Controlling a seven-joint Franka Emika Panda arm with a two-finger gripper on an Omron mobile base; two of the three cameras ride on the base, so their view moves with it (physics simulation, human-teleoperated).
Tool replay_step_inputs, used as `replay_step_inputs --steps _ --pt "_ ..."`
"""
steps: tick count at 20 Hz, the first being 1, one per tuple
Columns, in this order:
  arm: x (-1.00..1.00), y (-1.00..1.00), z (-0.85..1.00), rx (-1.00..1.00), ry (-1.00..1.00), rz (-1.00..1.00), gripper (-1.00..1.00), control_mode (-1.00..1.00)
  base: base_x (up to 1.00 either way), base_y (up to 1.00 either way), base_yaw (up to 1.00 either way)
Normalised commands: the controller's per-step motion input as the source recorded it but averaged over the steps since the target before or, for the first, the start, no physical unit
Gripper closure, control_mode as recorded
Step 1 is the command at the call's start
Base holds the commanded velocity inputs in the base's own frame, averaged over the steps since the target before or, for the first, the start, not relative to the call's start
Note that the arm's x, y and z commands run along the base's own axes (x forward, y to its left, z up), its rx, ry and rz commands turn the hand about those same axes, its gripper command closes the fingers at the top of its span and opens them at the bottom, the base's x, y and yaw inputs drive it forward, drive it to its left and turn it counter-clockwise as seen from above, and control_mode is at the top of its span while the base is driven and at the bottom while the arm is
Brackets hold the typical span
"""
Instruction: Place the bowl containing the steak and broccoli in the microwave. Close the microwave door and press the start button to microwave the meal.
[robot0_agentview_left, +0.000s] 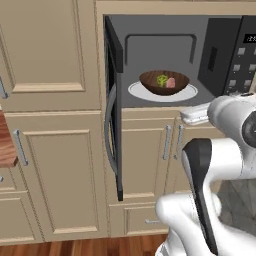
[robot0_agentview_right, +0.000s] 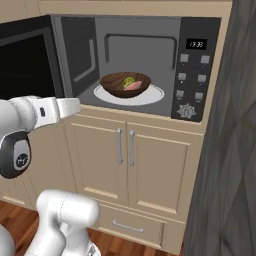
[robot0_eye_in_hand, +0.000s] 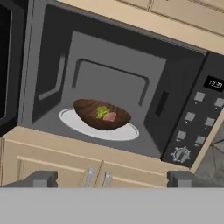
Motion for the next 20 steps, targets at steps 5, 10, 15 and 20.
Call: replay_step_inputs --steps 5,10,15,20 --pt "-0.86 0.17 0.66 -0.15 0.0 0.0 -1.0 -1.0 0.0 0.0 0.0" --pt "-0.36 0.71 0.22 -0.24 0.04 0.0 -1.0 -1.0 0.0 0.0 0.0" --pt "-0.49 0.83 0.0 -0.33 0.14 0.0 -1.0 -1.0 0.0 0.0 0.0" --pt "-0.49 0.88 -0.19 -0.39 0.09 -0.01 -1.0 -1.0 0.0 0.0 0.0"
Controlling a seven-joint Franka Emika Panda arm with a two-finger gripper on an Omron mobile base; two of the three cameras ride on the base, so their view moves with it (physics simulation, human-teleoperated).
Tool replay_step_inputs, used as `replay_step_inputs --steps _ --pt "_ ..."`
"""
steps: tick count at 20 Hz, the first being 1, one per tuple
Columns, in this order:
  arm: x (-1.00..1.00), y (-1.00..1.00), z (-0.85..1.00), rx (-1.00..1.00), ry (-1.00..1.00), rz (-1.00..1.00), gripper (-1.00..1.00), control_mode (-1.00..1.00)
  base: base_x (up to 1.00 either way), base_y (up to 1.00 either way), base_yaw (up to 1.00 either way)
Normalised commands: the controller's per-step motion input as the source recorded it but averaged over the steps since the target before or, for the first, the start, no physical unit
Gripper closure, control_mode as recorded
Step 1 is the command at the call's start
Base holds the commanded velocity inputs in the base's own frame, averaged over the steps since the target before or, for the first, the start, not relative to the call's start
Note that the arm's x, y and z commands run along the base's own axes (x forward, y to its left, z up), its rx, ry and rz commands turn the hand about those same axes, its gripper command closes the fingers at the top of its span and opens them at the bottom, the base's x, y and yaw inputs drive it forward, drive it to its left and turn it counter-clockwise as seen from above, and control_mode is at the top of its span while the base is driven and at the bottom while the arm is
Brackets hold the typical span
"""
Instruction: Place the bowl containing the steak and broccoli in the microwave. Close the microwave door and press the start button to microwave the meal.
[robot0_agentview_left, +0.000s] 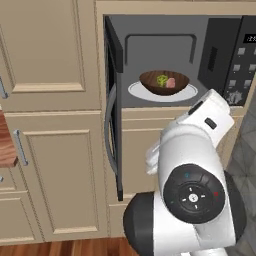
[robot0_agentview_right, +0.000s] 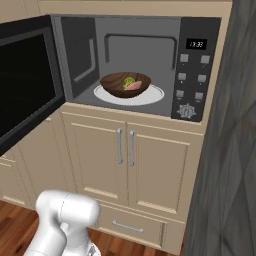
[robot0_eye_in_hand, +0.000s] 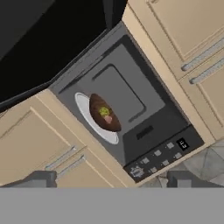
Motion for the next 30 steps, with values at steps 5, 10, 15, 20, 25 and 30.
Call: replay_step_inputs --steps 5,10,15,20,25,30 --pt "-0.39 0.92 -0.25 -0.37 0.03 -0.02 -1.0 -1.0 0.0 0.0 0.0" --pt "0.0 0.96 -0.31 -0.39 0.0 -0.04 -1.0 -1.0 0.0 0.0 0.0" --pt "0.38 0.79 -0.31 -0.29 0.04 -0.09 -1.0 -1.0 0.0 0.0 0.0" --pt "0.71 0.6 -0.16 -0.17 0.09 -0.15 -1.0 -1.0 0.0 0.0 0.0" --pt "0.71 0.45 -0.07 -0.14 0.09 -0.22 -1.0 -1.0 0.0 0.0 0.0" --pt "0.66 0.17 -0.03 -0.12 0.01 -0.29 -1.0 -1.0 0.0 0.0 0.0"
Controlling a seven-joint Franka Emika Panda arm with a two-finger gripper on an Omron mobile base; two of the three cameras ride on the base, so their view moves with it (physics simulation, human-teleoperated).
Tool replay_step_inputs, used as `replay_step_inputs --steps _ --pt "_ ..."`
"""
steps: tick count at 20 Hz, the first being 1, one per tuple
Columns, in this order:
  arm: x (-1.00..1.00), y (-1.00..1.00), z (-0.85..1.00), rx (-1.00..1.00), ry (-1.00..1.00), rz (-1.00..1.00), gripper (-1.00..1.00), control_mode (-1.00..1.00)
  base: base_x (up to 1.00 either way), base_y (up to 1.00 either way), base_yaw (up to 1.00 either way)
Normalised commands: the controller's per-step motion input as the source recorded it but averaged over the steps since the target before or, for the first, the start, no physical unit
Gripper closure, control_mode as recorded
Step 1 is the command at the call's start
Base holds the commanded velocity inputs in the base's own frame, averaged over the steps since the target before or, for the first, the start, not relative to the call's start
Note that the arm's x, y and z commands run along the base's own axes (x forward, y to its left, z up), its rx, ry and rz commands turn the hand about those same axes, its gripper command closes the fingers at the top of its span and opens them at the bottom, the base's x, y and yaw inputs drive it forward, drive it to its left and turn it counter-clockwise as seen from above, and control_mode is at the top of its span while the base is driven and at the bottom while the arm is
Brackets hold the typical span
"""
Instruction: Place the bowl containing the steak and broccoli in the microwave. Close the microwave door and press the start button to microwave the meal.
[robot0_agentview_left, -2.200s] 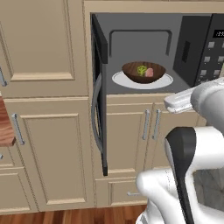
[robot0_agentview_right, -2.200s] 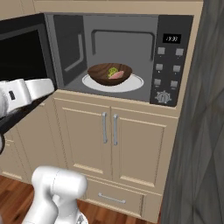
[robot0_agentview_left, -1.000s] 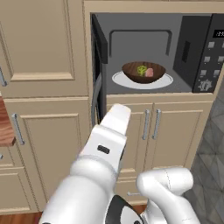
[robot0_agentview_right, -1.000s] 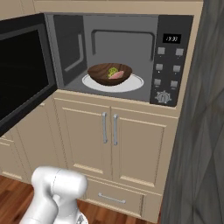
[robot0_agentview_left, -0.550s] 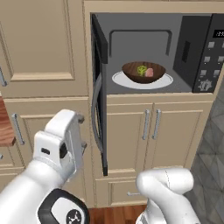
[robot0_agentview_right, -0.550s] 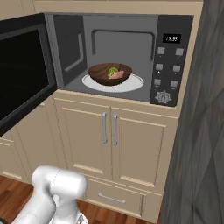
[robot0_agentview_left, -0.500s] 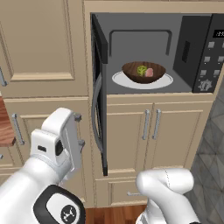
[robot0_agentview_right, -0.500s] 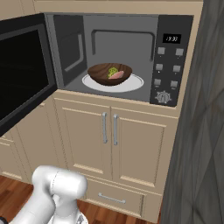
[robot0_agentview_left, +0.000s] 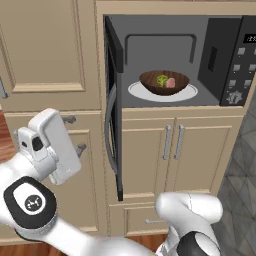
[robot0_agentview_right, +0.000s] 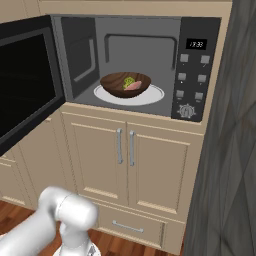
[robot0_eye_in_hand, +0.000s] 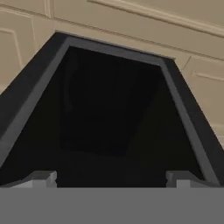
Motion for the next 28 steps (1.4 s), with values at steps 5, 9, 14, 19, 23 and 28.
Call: replay_step_inputs --steps 5,9,14,19,23,28 --pt "0.47 -0.07 0.0 -0.04 0.0 -0.33 -1.0 -1.0 0.0 0.0 0.0" --pt "-0.02 -0.63 -0.06 0.0 0.0 -0.4 -1.0 -1.0 0.0 0.0 0.0" --pt "-0.4 -1.0 0.0 0.03 -0.13 -0.33 -1.0 -1.0 0.0 0.0 0.0" --pt "-0.55 -1.0 0.03 0.13 -0.29 -0.19 -1.0 -1.0 0.0 0.0 0.0" --pt "-0.34 -1.0 0.09 0.21 -0.25 -0.07 -1.0 -1.0 0.0 0.0 0.0" --pt "-0.16 -1.0 0.0 0.26 -0.17 0.0 -1.0 -1.0 0.0 0.0 0.0"
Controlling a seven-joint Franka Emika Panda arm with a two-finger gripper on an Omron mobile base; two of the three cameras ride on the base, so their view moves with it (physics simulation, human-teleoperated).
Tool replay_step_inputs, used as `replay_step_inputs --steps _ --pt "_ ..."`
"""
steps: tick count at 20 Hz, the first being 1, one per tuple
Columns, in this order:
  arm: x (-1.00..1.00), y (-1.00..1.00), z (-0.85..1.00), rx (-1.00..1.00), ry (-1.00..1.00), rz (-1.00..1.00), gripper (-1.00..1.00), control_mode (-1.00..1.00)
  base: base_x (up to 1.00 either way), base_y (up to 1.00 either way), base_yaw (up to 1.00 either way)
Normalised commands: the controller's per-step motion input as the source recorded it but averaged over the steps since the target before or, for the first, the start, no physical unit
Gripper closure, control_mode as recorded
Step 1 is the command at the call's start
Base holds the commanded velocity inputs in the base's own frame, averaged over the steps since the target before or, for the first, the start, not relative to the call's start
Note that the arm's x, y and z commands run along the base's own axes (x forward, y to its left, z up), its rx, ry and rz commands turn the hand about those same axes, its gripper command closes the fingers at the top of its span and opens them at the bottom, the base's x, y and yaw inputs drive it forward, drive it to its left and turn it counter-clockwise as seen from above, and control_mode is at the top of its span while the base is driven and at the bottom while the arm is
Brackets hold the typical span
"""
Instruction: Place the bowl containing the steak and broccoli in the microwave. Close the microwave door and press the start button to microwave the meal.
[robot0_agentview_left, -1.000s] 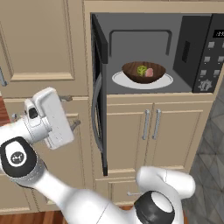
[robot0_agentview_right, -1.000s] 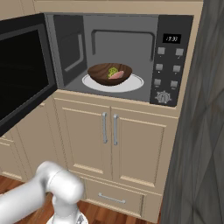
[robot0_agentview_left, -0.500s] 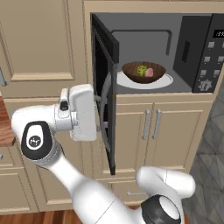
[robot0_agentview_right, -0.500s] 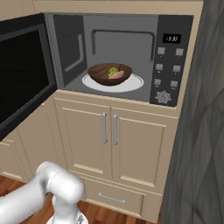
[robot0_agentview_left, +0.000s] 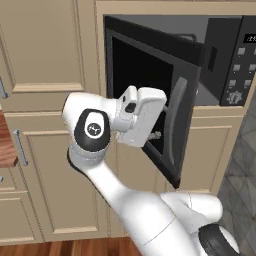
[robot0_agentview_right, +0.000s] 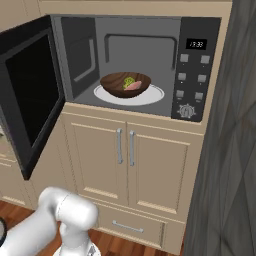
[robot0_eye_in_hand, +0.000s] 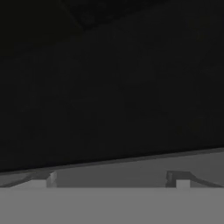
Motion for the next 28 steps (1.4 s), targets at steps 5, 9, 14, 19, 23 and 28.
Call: replay_step_inputs --steps 5,9,14,19,23,28 --pt "0.0 -1.0 0.0 0.26 -0.11 0.0 -1.0 -1.0 0.0 0.0 0.0" --pt "0.0 -1.0 0.0 0.24 -0.04 0.06 -1.0 -1.0 0.0 0.0 0.0" --pt "0.23 -0.96 -0.13 0.18 -0.05 0.27 -1.0 -1.0 0.0 0.0 0.0" --pt "0.67 -0.66 -0.45 0.09 -0.24 0.31 -1.0 -1.0 0.0 0.0 0.0" --pt "0.99 -0.33 -0.48 0.03 -0.26 0.21 -1.0 -1.0 0.0 0.0 0.0" --pt "1.0 -0.21 -0.33 0.02 -0.29 0.16 -1.0 -1.0 0.0 0.0 0.0"
